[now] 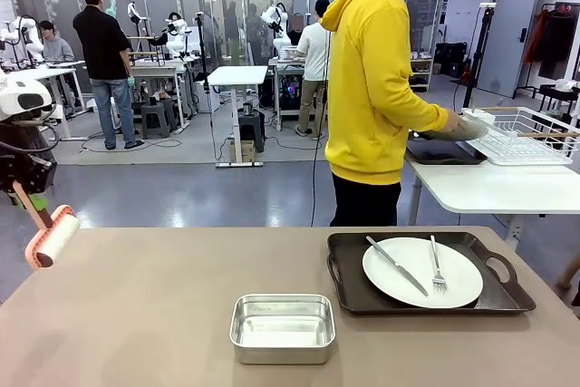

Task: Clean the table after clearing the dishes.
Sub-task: When the left (or right) Handle tray is removed, use the left hand (or right hand) to clean the left (or right) side of the table with the Lint Roller, then place the Lint Roller back on top of the Airtight Container.

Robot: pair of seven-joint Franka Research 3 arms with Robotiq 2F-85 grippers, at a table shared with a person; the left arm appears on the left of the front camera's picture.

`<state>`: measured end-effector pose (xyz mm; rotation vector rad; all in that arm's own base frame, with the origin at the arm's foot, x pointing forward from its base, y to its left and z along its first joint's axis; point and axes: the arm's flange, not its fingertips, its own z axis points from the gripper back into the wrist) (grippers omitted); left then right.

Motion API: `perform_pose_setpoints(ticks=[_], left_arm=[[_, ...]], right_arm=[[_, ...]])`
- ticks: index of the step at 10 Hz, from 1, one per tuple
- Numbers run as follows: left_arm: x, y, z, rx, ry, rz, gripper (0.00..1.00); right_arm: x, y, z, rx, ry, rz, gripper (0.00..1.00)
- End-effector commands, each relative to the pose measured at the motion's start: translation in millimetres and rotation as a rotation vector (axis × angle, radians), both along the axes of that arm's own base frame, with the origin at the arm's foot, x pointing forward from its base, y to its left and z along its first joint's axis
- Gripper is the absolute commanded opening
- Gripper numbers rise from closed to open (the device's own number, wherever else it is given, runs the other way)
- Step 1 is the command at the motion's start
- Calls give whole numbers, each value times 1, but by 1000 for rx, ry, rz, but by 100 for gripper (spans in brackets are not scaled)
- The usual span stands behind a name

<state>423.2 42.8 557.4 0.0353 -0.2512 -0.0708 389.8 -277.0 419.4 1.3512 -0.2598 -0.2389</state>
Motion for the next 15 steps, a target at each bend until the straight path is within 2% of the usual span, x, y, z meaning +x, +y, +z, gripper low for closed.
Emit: perform_pose_setpoints(ticks=[1, 15], left_arm=[[-1, 2, 0, 8, 1, 3, 21], [-1, 2, 0, 8, 1, 3, 21]], right_arm=[[-2, 1, 3, 3, -7, 2, 100], [-2, 1, 3, 3, -7, 2, 100]])
